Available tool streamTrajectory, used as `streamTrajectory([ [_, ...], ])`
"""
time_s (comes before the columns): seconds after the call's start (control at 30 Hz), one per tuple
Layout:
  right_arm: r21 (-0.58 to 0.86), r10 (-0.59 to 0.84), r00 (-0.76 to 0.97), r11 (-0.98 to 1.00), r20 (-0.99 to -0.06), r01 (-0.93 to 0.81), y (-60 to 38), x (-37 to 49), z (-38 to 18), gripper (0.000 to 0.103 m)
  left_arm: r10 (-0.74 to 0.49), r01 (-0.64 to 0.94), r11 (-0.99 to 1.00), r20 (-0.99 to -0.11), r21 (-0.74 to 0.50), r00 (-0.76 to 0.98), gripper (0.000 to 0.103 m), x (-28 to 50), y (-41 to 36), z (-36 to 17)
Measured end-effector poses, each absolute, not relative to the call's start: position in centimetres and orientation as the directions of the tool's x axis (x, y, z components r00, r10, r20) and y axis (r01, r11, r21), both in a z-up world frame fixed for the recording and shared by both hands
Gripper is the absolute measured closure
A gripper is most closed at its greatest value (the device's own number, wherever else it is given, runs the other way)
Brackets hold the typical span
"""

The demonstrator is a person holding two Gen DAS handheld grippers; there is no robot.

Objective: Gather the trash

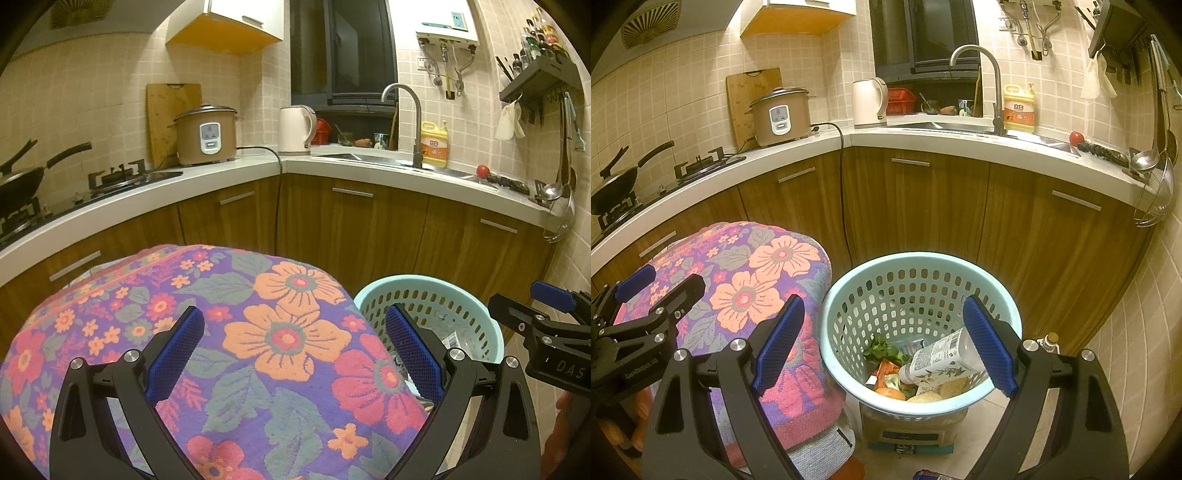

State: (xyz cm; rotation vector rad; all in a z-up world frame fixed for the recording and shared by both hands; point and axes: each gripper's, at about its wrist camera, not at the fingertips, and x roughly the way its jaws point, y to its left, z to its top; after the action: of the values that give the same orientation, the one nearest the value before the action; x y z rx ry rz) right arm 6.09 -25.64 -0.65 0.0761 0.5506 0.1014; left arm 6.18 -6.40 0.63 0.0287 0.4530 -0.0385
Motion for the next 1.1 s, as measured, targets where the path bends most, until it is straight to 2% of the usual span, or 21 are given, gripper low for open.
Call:
streamTrajectory([
  [0.97, 0.098, 0.111, 0.853, 0.993, -0.509, -0.071, -25.62, 5.85, 0.17, 0.020, -0.011, 0.029, 0.999, -0.420, 0.035, 0.907, 0.008, 5.99, -6.47, 0.82],
  [1.1, 0.098, 0.112, 0.854, 0.993, -0.508, -0.071, -25.66, 5.90, 0.34, 0.020, -0.038, 0.046, 0.999, -0.452, 0.007, 0.891, 0.008, 6.23, -6.41, 0.80],
])
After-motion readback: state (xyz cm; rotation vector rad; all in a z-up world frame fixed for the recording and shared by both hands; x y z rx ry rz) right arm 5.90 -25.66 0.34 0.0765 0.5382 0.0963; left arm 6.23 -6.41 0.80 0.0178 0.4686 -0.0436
